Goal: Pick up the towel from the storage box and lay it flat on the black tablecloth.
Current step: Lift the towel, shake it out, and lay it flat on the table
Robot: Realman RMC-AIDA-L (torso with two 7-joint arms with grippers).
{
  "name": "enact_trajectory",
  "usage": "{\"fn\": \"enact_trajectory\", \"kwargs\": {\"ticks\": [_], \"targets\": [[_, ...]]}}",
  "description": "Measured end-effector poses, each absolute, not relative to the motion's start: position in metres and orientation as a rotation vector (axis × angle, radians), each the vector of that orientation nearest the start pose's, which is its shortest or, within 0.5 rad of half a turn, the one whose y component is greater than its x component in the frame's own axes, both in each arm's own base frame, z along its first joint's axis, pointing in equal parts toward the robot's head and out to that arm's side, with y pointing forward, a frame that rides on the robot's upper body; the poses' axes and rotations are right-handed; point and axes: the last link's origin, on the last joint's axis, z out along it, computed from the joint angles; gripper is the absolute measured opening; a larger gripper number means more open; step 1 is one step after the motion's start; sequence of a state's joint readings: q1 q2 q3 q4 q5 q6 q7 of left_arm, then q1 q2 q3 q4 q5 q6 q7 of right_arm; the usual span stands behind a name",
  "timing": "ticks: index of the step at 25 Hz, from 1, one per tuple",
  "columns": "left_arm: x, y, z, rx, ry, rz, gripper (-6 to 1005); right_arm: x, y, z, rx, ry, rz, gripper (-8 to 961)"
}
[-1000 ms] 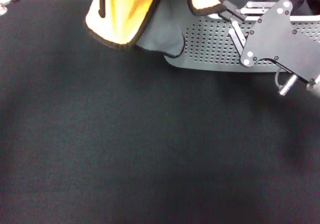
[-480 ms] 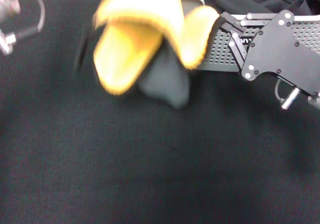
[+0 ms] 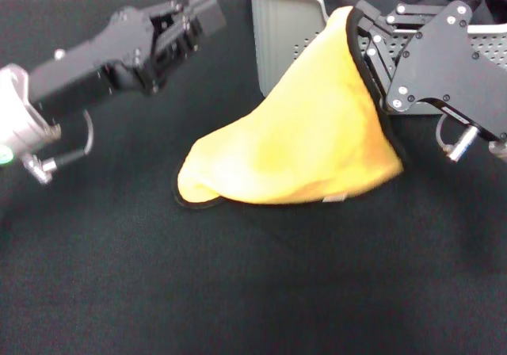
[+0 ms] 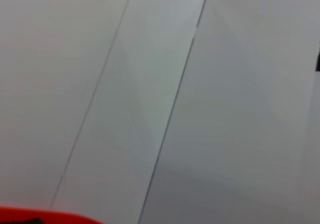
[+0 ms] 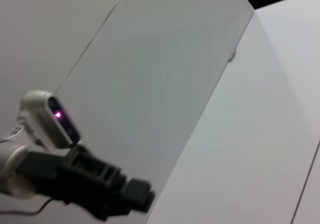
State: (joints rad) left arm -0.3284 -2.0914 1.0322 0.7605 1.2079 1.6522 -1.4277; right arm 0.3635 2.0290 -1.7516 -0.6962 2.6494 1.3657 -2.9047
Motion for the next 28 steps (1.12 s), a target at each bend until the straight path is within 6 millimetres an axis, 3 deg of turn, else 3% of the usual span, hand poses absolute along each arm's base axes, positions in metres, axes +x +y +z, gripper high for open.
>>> {"fn": "enact_trajectory", "kwargs": {"ticks": [8, 13, 21, 28], "targets": [[-0.238, 0.286, 0.019, -2.370, -0.473, -1.413, 107, 0.163, 0.322, -0.015, -2.070, -0.457, 1.124, 9], [-0.246, 0.276, 0.009, -2.303, -0.413, -1.433, 134, 0.128, 0.335, -0.003, -2.072, -0.498, 1.115, 9], [-0.257, 0.265, 0.001, -2.262, -0.431, -1.435, 225, 0.066, 0.360, 0.009, -2.195, -0.519, 0.897, 9], [-0.270, 0.258, 0.006, -2.197, -0.479, -1.417, 229, 0.044, 0.364, 0.024, -2.375, -0.378, 0.785, 9]]}}
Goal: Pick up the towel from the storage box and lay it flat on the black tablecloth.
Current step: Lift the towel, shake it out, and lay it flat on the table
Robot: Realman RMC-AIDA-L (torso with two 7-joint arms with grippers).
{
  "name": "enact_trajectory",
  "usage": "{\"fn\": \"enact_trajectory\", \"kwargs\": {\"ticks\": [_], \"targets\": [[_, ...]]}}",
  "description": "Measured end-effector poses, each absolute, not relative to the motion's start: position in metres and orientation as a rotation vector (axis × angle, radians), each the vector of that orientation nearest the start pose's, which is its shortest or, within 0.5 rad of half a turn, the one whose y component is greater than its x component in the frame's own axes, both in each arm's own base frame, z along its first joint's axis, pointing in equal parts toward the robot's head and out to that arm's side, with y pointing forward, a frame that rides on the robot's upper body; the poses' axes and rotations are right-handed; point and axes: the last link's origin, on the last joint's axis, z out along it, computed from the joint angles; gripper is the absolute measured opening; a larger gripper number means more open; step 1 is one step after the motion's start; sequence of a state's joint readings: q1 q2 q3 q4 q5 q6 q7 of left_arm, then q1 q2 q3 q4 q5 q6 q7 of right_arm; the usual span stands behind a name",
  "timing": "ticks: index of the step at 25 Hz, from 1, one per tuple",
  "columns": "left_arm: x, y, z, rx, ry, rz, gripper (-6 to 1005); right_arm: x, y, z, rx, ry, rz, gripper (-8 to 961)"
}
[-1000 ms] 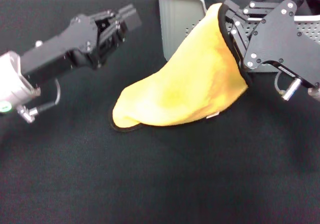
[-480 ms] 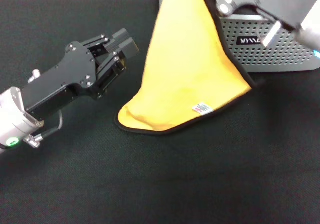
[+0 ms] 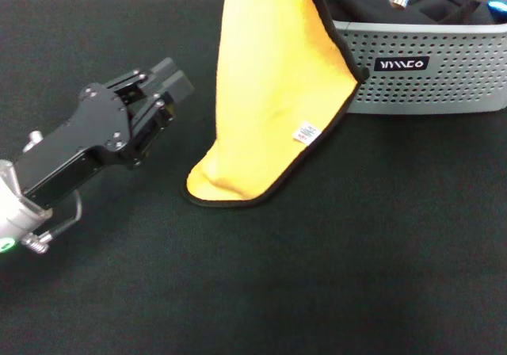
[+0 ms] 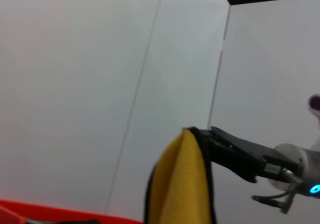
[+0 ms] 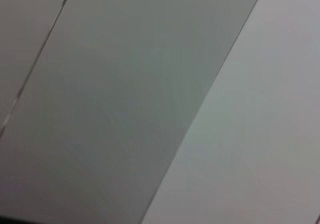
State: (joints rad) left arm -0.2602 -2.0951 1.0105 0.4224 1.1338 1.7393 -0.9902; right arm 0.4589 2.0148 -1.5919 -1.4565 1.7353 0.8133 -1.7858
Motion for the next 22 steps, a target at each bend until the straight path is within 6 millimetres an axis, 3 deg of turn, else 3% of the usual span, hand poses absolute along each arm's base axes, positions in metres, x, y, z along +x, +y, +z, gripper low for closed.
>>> {"fn": "enact_trajectory", "kwargs": {"ticks": [7, 15, 22], "targets": [[-0.280, 0.252, 0.011, -2.142, -0.471, -1.384, 230, 0.036, 0.360, 0.027, -2.571, -0.278, 0.672, 9], [-0.282, 0.255, 0.016, -2.115, -0.448, -1.366, 230, 0.012, 0.364, 0.021, -2.790, -0.172, 0.377, 9], [-0.283, 0.255, 0.013, -2.122, -0.451, -1.347, 231, -0.024, 0.372, 0.047, -2.804, -0.200, 0.346, 9]]}}
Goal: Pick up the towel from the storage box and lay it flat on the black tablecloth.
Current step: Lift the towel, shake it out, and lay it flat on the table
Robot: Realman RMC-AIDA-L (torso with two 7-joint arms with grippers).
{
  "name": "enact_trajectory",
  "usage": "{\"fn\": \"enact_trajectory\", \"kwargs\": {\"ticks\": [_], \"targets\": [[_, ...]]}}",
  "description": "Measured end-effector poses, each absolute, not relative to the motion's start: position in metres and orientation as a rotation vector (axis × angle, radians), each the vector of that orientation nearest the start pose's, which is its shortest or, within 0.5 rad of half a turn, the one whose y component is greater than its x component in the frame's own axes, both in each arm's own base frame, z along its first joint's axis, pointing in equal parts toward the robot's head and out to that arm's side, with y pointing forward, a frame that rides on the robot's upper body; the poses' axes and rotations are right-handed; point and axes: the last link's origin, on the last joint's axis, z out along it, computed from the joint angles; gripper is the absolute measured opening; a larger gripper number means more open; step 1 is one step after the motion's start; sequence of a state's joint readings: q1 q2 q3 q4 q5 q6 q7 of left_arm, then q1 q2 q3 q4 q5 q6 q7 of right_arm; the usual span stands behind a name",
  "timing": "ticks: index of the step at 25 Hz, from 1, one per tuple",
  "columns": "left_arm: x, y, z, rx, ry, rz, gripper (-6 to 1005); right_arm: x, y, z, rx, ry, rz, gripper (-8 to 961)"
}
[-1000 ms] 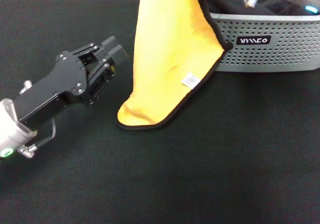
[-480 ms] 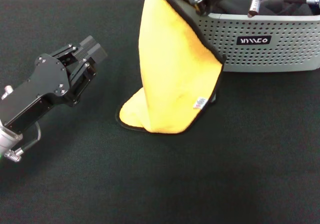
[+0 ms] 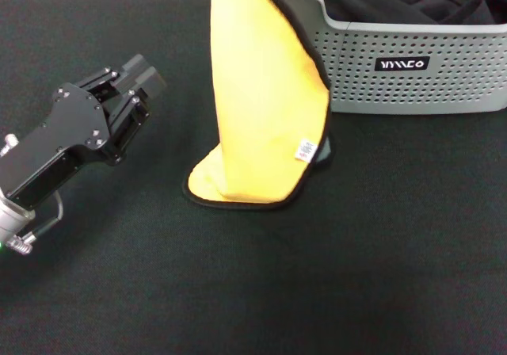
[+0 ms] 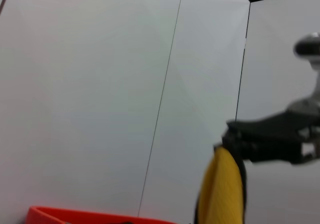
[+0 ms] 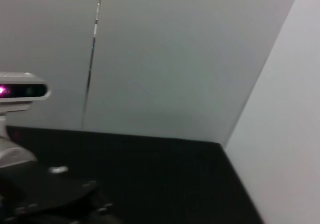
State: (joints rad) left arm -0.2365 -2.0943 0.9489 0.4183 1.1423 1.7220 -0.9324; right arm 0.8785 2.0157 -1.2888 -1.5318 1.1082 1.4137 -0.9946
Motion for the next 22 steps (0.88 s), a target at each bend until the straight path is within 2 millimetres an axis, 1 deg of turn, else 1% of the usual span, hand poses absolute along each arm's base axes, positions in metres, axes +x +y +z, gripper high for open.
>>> {"fn": "enact_trajectory", "kwargs": {"ticks": [4, 8, 9, 10, 12, 14, 15, 17, 22], "targets": [[-0.283, 0.255, 0.009, -2.129, -0.464, -1.350, 231, -0.044, 0.389, 0.061, -2.792, -0.174, 0.257, 9], [-0.284, 0.253, 0.005, -2.131, -0.475, -1.344, 231, -0.057, 0.403, 0.064, -2.786, -0.149, 0.196, 9], [-0.285, 0.252, 0.004, -2.135, -0.481, -1.342, 231, -0.057, 0.403, 0.064, -2.786, -0.149, 0.196, 9], [-0.285, 0.251, 0.002, -2.142, -0.485, -1.338, 231, -0.064, 0.405, 0.065, -2.767, -0.176, 0.196, 9], [-0.285, 0.249, -0.002, -2.157, -0.483, -1.329, 231, -0.074, 0.408, 0.071, -2.730, -0.225, 0.242, 9], [-0.284, 0.248, -0.007, -2.171, -0.474, -1.321, 231, -0.074, 0.408, 0.071, -2.730, -0.225, 0.242, 9], [-0.283, 0.248, -0.011, -2.183, -0.474, -1.321, 231, -0.079, 0.409, 0.075, -2.707, -0.248, 0.286, 9], [-0.280, 0.247, -0.019, -2.211, -0.486, -1.329, 231, -0.088, 0.413, 0.084, -2.666, -0.280, 0.426, 9], [-0.266, 0.247, -0.039, -2.288, -0.500, -1.362, 232, -0.093, 0.417, 0.089, -2.637, -0.309, 0.559, 9]]}}
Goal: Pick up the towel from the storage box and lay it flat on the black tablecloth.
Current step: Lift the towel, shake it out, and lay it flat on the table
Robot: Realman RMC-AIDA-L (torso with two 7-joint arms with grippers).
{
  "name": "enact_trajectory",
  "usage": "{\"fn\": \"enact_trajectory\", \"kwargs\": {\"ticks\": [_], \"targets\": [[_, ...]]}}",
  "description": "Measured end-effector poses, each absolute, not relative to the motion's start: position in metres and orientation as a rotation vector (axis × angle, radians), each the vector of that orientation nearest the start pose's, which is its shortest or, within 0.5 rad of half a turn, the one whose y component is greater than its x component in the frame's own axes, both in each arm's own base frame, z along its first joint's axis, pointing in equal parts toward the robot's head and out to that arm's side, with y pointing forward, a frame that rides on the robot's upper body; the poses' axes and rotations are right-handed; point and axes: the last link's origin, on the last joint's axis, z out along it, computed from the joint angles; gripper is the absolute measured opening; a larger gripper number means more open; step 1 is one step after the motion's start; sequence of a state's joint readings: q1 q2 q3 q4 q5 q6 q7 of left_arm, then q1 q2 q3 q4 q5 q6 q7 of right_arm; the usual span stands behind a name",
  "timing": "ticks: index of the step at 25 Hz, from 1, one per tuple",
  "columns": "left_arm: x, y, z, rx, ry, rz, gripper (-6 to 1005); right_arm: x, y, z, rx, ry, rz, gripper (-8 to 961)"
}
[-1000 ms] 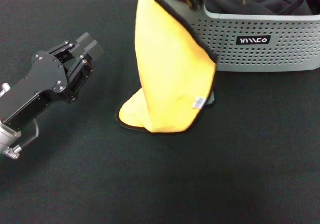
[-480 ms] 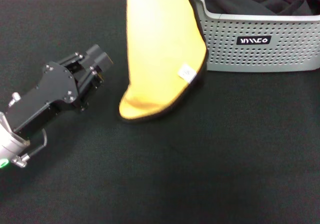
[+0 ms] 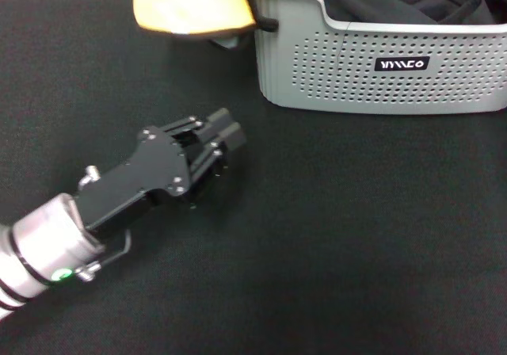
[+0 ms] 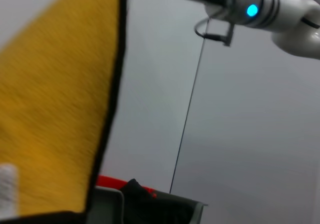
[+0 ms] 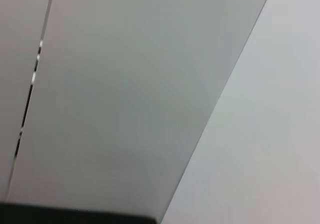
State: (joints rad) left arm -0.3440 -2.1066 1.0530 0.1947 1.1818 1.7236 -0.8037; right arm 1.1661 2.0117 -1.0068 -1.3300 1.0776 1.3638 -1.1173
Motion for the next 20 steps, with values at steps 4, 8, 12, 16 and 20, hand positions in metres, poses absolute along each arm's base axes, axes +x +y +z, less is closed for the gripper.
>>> {"fn": "enact_trajectory", "kwargs": {"ticks": [4, 8, 12, 16, 20], "targets": [[-0.259, 0.252, -0.050, -2.281, -0.475, -1.357, 232, -0.096, 0.416, 0.089, -2.624, -0.317, 0.609, 9], [-0.256, 0.267, -0.057, -2.250, -0.463, -1.294, 232, -0.101, 0.416, 0.090, -2.609, -0.316, 0.648, 9], [-0.257, 0.278, -0.057, -2.220, -0.480, -1.252, 232, -0.107, 0.414, 0.091, -2.609, -0.317, 0.697, 9], [-0.262, 0.286, -0.055, -2.167, -0.500, -1.212, 232, -0.111, 0.412, 0.090, -2.615, -0.311, 0.746, 8], [-0.260, 0.292, -0.056, -2.161, -0.502, -1.202, 232, -0.112, 0.411, 0.089, -2.621, -0.306, 0.768, 8]]}}
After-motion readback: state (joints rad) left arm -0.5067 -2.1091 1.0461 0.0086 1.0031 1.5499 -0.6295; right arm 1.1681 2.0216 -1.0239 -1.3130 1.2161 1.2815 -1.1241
